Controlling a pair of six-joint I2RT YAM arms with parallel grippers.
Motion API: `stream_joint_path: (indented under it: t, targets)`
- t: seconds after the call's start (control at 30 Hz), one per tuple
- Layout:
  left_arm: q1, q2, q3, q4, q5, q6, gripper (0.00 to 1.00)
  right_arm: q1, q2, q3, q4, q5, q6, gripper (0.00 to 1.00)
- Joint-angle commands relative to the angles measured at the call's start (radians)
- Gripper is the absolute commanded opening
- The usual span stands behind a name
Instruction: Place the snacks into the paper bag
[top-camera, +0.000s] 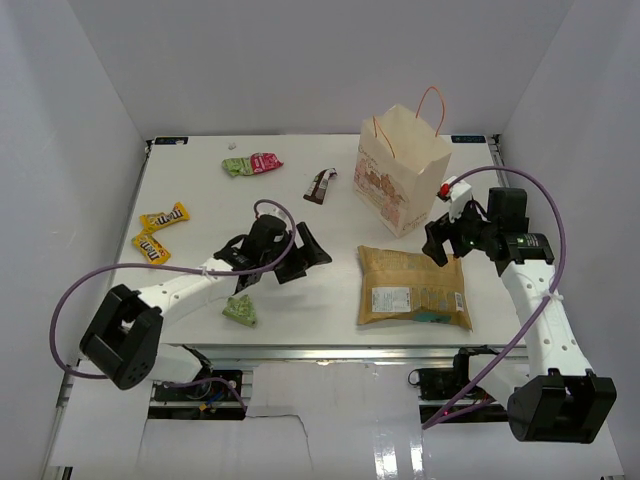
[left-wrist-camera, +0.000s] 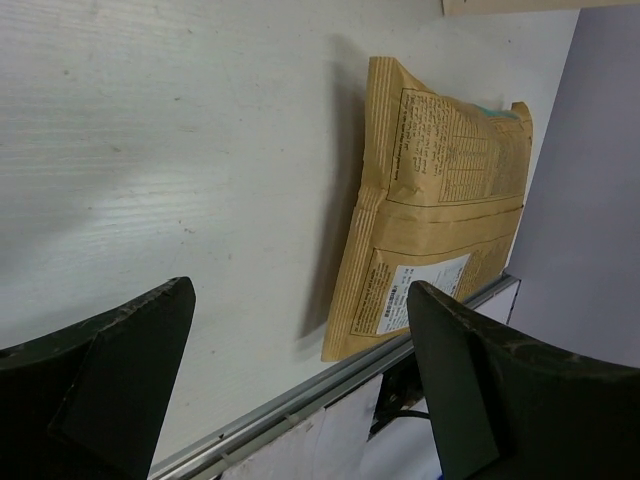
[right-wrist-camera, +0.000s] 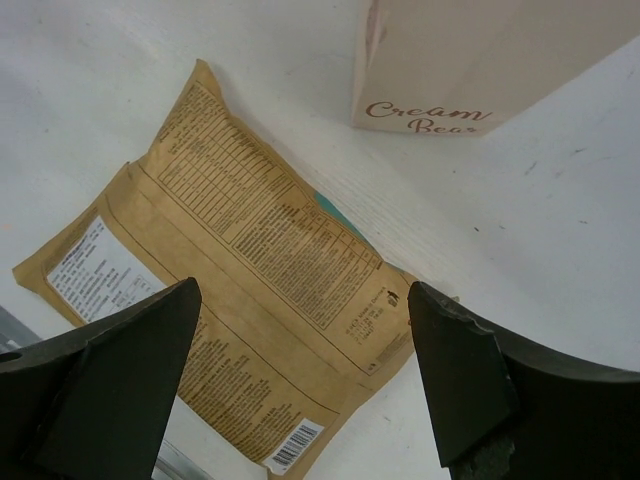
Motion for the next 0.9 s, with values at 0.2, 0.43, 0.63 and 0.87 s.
stream_joint_path:
  t: [0.2,0.43,0.63,0.87]
  targets:
    - [-0.105,0.229,0.190,0.051,0.047,0.031,0.98,-0.001,0.054,0.030,-0.021,-0.160,0.007,0.90]
    - [-0.139,0.419,0.335,0.076,0.116,0.066,0.92,-0.036,0.042,0.010,-0.018,-0.162,0.003,0.90]
    - [-0.173,0.536,0.420,0.105,0.201,0.074,0.87,-0.044,0.031,-0.010,-0.018,-0.174,-0.002,0.90]
    - [-0.179,0.543,0.363,0.258,0.301,0.052,0.82,-0.047,0.031,-0.020,-0.021,-0.217,-0.008,0.91]
